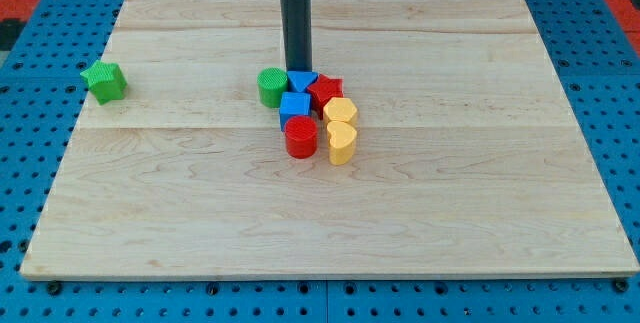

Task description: Move the green star slightly down and right

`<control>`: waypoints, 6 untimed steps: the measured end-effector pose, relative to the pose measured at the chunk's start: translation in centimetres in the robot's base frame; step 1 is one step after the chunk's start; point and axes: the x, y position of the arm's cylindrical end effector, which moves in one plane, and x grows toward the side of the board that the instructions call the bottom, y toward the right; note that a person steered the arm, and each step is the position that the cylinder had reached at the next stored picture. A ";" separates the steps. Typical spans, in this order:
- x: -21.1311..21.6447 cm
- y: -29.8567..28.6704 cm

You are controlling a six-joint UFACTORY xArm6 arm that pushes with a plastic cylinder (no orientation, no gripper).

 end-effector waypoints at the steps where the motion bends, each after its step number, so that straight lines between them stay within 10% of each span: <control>1: -4.0 -7.0; 3: -3.7 -26.0; 5: 3.8 -18.8; 6: 1.0 -24.0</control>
